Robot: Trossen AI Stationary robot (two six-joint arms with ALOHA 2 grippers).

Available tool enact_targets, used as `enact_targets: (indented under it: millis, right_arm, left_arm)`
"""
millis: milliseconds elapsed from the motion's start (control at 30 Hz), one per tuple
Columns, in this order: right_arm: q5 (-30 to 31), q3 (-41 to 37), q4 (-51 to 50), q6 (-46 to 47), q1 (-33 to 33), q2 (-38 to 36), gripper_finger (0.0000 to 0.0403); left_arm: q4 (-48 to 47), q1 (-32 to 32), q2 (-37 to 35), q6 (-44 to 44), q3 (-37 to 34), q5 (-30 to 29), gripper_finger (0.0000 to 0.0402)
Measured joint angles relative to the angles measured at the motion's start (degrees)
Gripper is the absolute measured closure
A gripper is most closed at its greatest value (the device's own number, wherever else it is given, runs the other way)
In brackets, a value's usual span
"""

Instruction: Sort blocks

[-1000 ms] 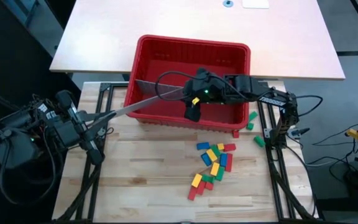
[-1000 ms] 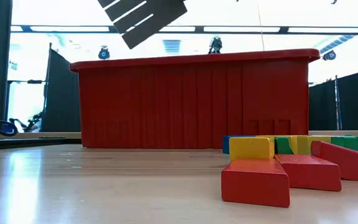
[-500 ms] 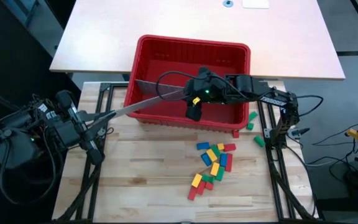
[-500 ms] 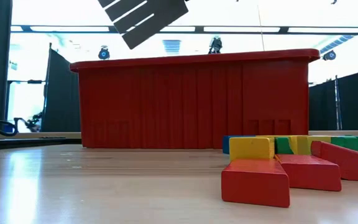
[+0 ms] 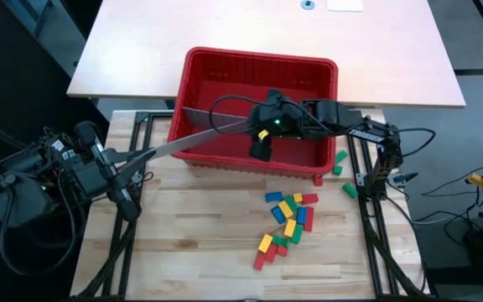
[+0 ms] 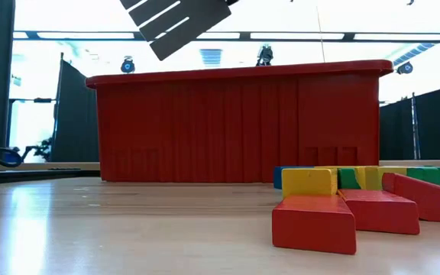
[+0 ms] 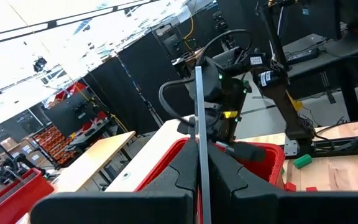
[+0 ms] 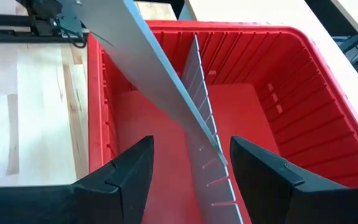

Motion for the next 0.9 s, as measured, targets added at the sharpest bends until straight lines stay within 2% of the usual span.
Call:
enact_targets:
  millis: [467, 567, 667, 833, 900]
  right_arm:
    - [-3.6, 0.0, 3.2, -1.7, -1.6, 2.1, 0.0209]
    - [-4.0, 0.0, 3.2, -2.1, -1.7, 2.2, 0.0220]
    - [-4.0, 0.0, 3.2, -2.9, -1.7, 2.2, 0.0263]
    - [-4.9, 0.0, 3.1, -4.5, -1.7, 2.2, 0.0377]
    - [-5.6, 0.0, 2.9, -5.2, -1.7, 2.2, 0.0392]
  left_arm:
    - [0.5, 0.0, 0.0, 0.0, 0.0, -0.1, 0.0402]
    - [0.4, 0.0, 0.0, 0.0, 0.0, -0.3, 0.0402]
    - [0.4, 0.0, 0.0, 0.0, 0.0, -0.5, 0.0402]
    - [0.4, 0.0, 0.0, 0.1, 0.0, -0.6, 0.0402]
    - [0.3, 0.0, 0.0, 0.2, 0.0, -1.0, 0.0402]
